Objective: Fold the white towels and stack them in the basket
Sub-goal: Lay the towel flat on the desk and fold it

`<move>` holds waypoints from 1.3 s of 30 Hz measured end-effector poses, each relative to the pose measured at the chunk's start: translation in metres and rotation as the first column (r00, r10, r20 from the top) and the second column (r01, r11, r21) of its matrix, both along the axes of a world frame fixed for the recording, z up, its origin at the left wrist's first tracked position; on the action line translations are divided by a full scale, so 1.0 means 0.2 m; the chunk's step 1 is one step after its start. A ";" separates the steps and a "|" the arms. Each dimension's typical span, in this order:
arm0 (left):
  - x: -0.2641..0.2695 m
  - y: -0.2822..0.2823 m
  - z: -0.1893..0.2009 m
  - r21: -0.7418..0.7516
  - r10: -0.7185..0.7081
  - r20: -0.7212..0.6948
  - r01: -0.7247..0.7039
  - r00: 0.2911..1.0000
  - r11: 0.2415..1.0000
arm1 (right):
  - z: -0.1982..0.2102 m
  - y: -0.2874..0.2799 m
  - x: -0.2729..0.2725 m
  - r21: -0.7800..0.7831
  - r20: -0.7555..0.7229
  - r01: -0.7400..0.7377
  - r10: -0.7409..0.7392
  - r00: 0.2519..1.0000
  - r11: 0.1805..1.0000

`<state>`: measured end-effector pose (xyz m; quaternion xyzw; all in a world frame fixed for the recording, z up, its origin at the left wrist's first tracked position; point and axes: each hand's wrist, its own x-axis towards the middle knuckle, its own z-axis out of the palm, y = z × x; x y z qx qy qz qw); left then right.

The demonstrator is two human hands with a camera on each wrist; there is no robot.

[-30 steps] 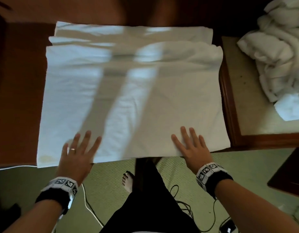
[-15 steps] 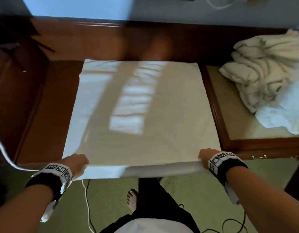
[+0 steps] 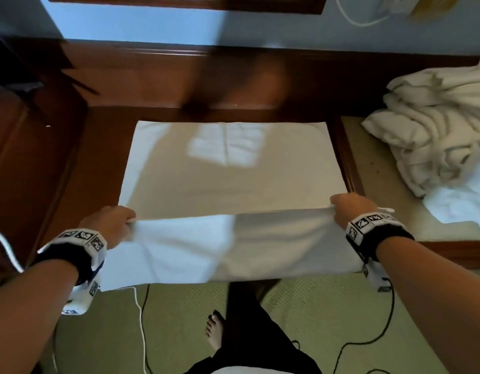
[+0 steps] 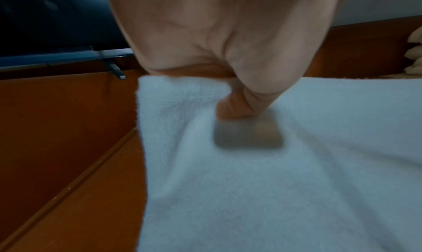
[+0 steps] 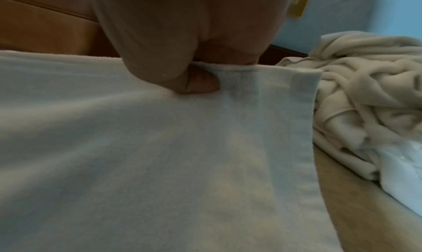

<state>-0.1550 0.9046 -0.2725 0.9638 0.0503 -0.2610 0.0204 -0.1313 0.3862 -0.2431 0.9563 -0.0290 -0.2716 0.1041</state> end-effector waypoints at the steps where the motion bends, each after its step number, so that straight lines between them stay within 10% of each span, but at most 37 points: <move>1: 0.05 0.00 0.00 -0.002 0.004 0.005 -0.004 1.000 1.000 | 0.00 0.00 0.05 0.003 -0.002 -0.003 0.003 1.000 1.000; 13: 0.46 -0.05 -0.18 0.048 0.062 0.047 -0.064 0.997 0.997 | -0.27 -0.06 0.55 0.047 0.031 -0.033 0.031 0.999 0.998; 19: 0.28 -0.21 -0.30 -0.038 0.027 0.279 -0.017 0.960 0.999 | -0.49 -0.04 0.28 0.204 0.508 -0.137 0.015 0.861 0.969; 25: -0.28 -0.30 -0.55 -0.091 -0.040 0.024 0.042 0.999 0.995 | -0.69 -0.01 -0.26 0.276 0.146 -0.079 0.039 0.989 0.958; 32: -0.27 -0.41 -0.52 -0.084 -0.003 0.040 0.007 0.999 0.996 | -0.67 0.07 -0.21 0.333 0.252 -0.022 -0.066 0.966 0.943; 35: -0.23 -0.54 -0.54 -0.070 -0.235 0.014 0.236 0.972 0.969 | -0.66 0.28 -0.22 0.347 0.324 -0.277 0.163 0.932 0.896; 39: -0.17 -0.56 -0.62 -0.071 -0.148 0.050 0.151 0.988 0.986 | -0.72 0.41 -0.15 0.294 0.151 -0.307 0.273 0.950 0.905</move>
